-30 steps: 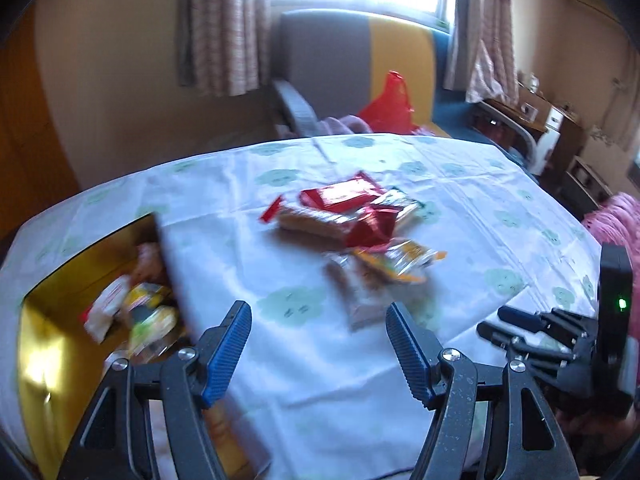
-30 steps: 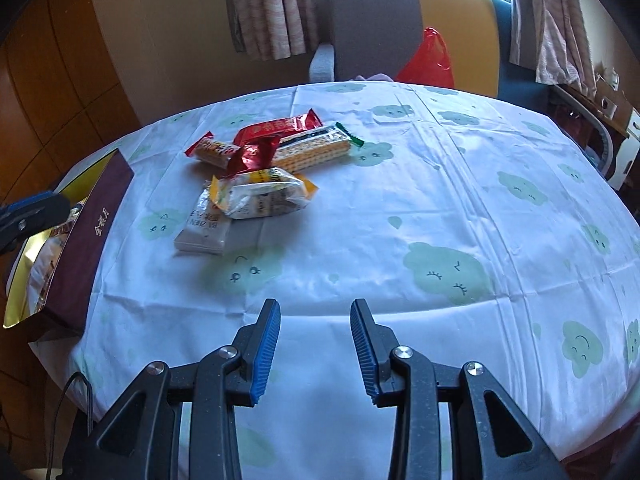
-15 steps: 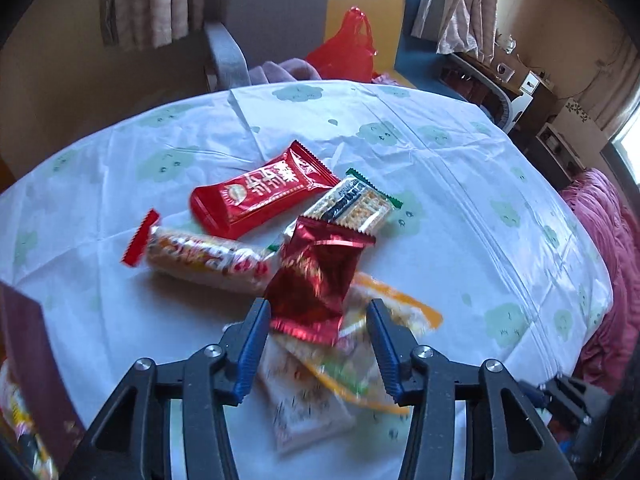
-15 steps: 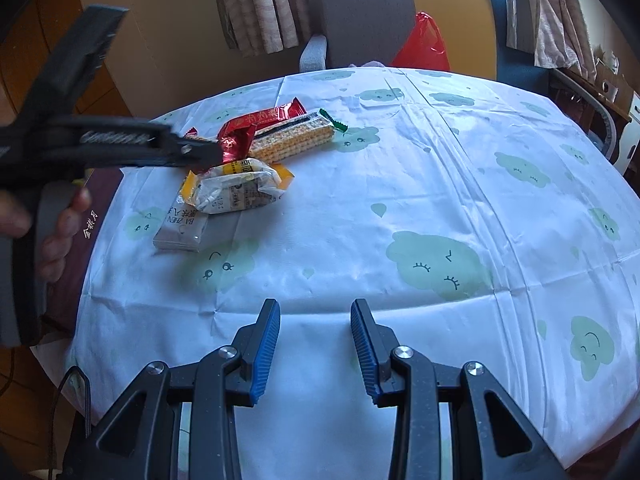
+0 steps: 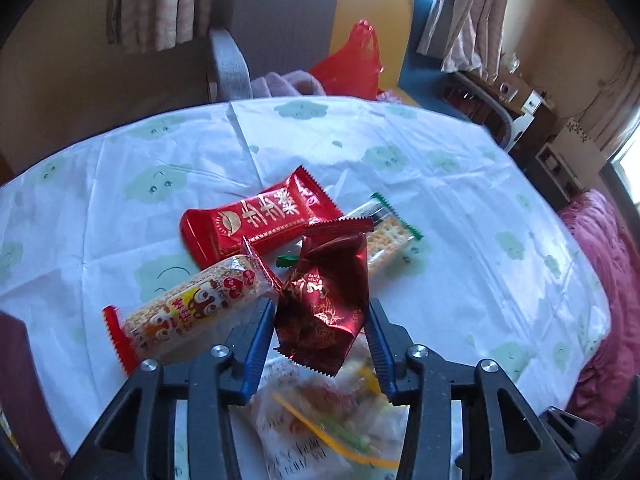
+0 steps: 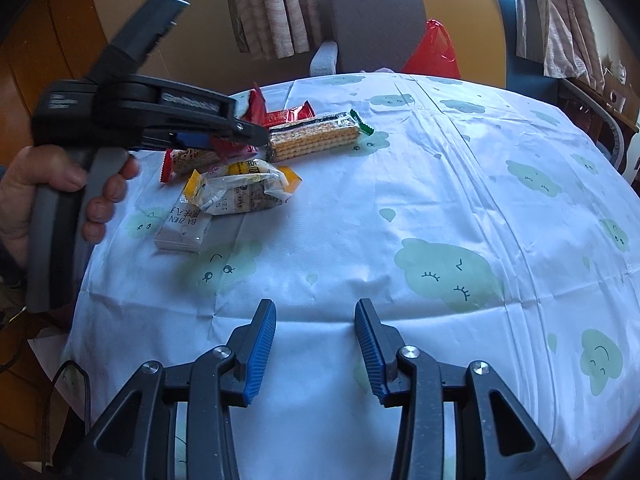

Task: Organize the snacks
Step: 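Lift the dark red foil packet off the pile with the left gripper, then grasp the orange-topped clear snack bag with the right gripper while the left gripper holds the foil packet, then drop the dark red foil packet into the gold tin with the left gripper, then carry the orange-topped clear bag into the gold tin and open the right gripper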

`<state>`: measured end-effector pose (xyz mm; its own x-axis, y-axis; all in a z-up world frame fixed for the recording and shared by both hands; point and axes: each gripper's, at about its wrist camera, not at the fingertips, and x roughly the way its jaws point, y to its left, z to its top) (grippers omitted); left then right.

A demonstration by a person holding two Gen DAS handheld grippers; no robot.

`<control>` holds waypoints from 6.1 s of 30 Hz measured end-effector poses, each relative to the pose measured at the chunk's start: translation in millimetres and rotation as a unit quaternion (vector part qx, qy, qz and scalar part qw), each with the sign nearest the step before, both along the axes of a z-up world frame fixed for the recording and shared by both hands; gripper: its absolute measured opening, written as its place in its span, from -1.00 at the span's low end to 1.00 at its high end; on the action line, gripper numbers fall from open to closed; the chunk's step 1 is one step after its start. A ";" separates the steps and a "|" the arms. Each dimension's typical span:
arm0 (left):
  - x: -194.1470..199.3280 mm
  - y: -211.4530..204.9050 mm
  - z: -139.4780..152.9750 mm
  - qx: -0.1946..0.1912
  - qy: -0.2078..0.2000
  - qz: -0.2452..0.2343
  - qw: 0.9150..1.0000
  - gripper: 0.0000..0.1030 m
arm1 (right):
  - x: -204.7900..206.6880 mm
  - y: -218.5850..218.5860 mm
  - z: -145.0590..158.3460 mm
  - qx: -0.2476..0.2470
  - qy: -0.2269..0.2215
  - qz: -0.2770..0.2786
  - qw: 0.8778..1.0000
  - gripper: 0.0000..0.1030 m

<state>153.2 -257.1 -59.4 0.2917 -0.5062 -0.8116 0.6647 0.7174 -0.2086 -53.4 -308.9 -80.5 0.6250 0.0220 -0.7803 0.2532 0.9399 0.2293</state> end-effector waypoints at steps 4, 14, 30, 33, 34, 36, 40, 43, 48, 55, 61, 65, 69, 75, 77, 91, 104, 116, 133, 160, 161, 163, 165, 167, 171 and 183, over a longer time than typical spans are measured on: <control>-30.6 26.6 23.3 -0.017 -0.019 0.007 1.000 -0.10 | -0.8 0.2 0.7 0.000 -0.002 -0.003 1.000 -0.17; -126.2 83.8 -15.4 0.065 -0.057 0.004 0.996 -0.10 | -5.1 3.1 1.2 -0.006 0.003 -0.006 1.000 -0.17; -151.5 123.2 -41.3 0.025 -0.037 0.030 0.999 -0.17 | 11.1 29.1 42.9 0.048 -0.018 0.100 0.994 -0.17; -149.0 126.9 -41.0 0.007 -0.030 0.030 0.999 -0.17 | 27.6 44.1 58.5 0.041 -0.031 0.131 0.990 -0.17; -148.5 127.8 -41.0 0.003 -0.027 0.030 0.999 -0.17 | 34.3 48.1 65.8 0.026 -0.039 0.136 0.990 -0.17; -147.4 129.0 -40.8 -0.003 -0.023 0.031 0.999 -0.17 | 46.9 49.8 73.5 0.009 -0.049 0.135 0.990 -0.17; -147.0 130.1 -40.7 -0.013 -0.018 0.032 0.999 -0.17 | 88.4 54.8 76.5 -0.013 -0.049 0.139 0.989 -0.17; -147.1 130.4 -41.1 -0.014 -0.020 0.031 0.999 -0.17 | 120.9 62.4 66.3 -0.025 -0.036 0.156 0.987 -0.17; -146.0 130.2 -42.1 -0.012 -0.023 0.028 0.999 -0.18 | 143.6 60.4 35.4 0.001 0.015 0.181 0.983 -0.19; -143.0 131.2 -41.5 -0.015 -0.012 0.031 0.999 -0.17 | 78.3 12.2 11.8 0.031 0.044 0.147 0.988 -0.18; -141.5 128.1 -42.4 -0.009 -0.015 0.034 0.999 -0.17 | 19.0 -26.0 12.1 0.074 0.030 0.079 0.994 -0.14; -138.1 130.8 -41.6 -0.017 0.002 0.038 0.999 -0.17 | 13.1 -32.4 19.6 0.044 0.026 0.048 0.998 -0.04; -126.4 138.5 -41.4 -0.045 0.046 0.049 0.997 -0.18 | 35.4 -15.5 36.1 -0.034 0.016 0.091 0.995 0.25; -130.0 138.1 -41.1 -0.044 0.045 0.047 0.997 -0.17 | 86.0 21.7 48.1 -0.128 0.021 0.196 0.972 0.42; -130.5 138.8 -40.9 -0.044 0.044 0.047 0.997 -0.18 | 104.6 31.5 42.1 -0.160 0.039 0.223 0.961 0.42; -132.3 132.3 -36.7 -0.028 0.028 0.043 0.998 -0.18 | 81.2 23.8 13.7 -0.132 0.051 0.179 0.974 -0.50; -146.9 142.9 12.0 -0.087 -0.009 0.029 0.996 -0.19 | 28.5 12.9 9.0 -0.057 0.036 0.125 0.990 -0.45; -125.2 247.7 84.0 -0.129 -0.074 0.154 0.977 -0.18 | 28.9 20.7 6.4 -0.087 0.032 0.126 0.988 -0.42; 19.5 351.5 26.3 -0.007 -0.014 0.369 0.929 -0.11 | 30.7 22.9 6.0 -0.096 0.034 0.118 0.988 -0.42; -98.1 320.2 47.9 0.027 -0.101 0.371 0.923 0.39 | 30.2 25.4 4.3 -0.101 0.027 0.104 0.989 -0.40; -101.2 317.8 48.1 0.029 -0.104 0.368 0.924 0.41 | 30.2 25.6 4.6 -0.101 0.028 0.104 0.989 -0.41; -106.2 314.1 47.9 0.032 -0.106 0.365 0.924 0.42 | 30.2 25.8 5.0 -0.099 0.028 0.104 0.989 -0.42; -109.1 311.3 47.5 0.033 -0.107 0.361 0.926 0.42 | 30.2 26.0 5.2 -0.097 0.028 0.104 0.989 -0.42; -112.8 308.3 46.7 0.035 -0.108 0.358 0.927 0.42 | 30.2 26.5 5.0 -0.096 0.028 0.104 0.990 -0.42; -118.3 303.5 44.0 0.037 -0.105 0.349 0.930 0.42 | 32.7 25.6 4.8 -0.091 0.035 0.109 0.989 -0.40; -128.2 293.4 42.5 0.042 -0.111 0.333 0.935 0.42 | 39.1 25.2 1.9 -0.088 0.041 0.117 0.988 -0.33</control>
